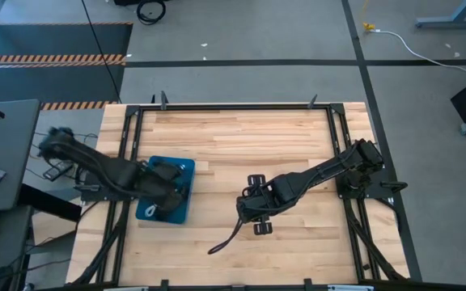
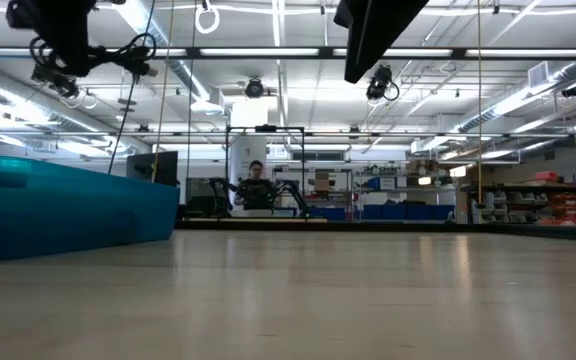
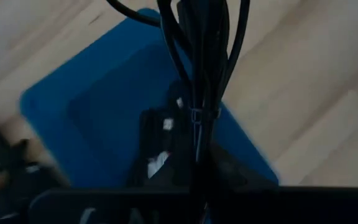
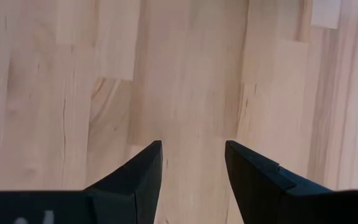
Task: Pick and place USB-C Cables
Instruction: Put the black charger cable into the blue bin
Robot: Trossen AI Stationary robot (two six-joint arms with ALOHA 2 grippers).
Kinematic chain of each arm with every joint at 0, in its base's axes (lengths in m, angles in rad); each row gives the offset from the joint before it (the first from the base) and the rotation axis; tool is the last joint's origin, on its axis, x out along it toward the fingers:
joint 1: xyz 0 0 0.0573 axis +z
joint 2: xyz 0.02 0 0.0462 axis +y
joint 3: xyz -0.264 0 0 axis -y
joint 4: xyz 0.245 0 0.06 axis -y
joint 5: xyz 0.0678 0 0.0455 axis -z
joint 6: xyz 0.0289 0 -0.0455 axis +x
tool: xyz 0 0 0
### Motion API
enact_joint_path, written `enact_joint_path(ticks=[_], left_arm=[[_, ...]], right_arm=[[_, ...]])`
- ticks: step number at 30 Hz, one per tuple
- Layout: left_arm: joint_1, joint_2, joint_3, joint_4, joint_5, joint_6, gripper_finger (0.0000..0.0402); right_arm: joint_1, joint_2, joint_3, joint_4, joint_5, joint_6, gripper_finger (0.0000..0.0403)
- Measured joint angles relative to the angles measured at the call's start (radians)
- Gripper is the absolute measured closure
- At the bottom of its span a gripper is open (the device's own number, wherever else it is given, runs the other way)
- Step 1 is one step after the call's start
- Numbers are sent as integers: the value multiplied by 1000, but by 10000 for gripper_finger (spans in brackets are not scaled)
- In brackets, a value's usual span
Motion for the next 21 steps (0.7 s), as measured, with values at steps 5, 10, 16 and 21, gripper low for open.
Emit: enact_joint_path(ticks=[5,10,16,21], left_arm=[[89,-140,-168,22,42,-84,378],[195,-229,-312,45,57,-114,375],[304,-253,-402,87,76,-97,378],[355,-253,-453,176,124,-83,370]], right_arm=[[-1,0,0,15,0,-1,221],[-1,0,0,49,0,-14,222],[-1,0,0,65,0,-31,221],[0,0,0,70,0,-31,222]])
